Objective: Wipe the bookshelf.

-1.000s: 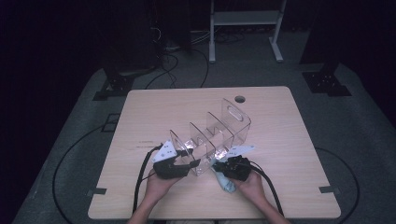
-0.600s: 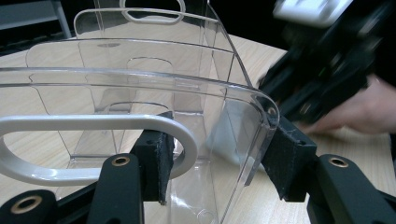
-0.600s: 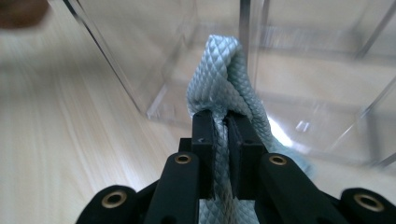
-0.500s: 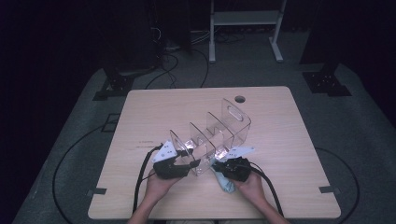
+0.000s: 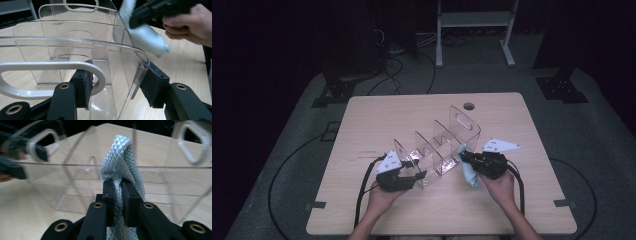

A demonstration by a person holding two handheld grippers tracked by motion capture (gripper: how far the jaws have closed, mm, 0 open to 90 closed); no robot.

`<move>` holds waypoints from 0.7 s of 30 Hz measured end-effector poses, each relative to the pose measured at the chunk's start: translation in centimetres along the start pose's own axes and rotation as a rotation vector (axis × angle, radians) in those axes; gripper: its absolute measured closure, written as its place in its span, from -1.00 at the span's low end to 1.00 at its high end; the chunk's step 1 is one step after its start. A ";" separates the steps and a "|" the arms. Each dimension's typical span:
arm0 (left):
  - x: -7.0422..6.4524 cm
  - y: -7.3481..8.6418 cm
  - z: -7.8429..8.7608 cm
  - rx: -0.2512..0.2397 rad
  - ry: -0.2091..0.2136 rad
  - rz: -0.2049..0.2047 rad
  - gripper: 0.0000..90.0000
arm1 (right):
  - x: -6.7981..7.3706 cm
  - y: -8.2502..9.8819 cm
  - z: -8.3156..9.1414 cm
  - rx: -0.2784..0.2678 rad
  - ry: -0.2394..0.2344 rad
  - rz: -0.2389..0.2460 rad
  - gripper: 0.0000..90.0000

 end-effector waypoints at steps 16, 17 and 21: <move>-0.2 0.0 0.1 0.005 -0.001 0.000 0.03 | -0.6 3.6 -3.0 0.113 0.012 -0.013 0.82; -0.3 0.1 0.1 0.005 -0.002 0.001 0.03 | -0.7 2.9 -2.4 0.084 0.011 -0.018 0.82; -0.6 0.2 0.3 0.009 -0.001 0.004 0.03 | -0.4 4.4 -3.7 0.142 0.013 -0.003 0.82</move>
Point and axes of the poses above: each handheld gripper's, and its own axes: z roughly backward along the jaws, y roughly out of its underside, x roughly to its left, the point moved 6 cm from there along -z, roughly forward along the jaws, and after that the axes turned 14 degrees about y, right-handed, at the moved point
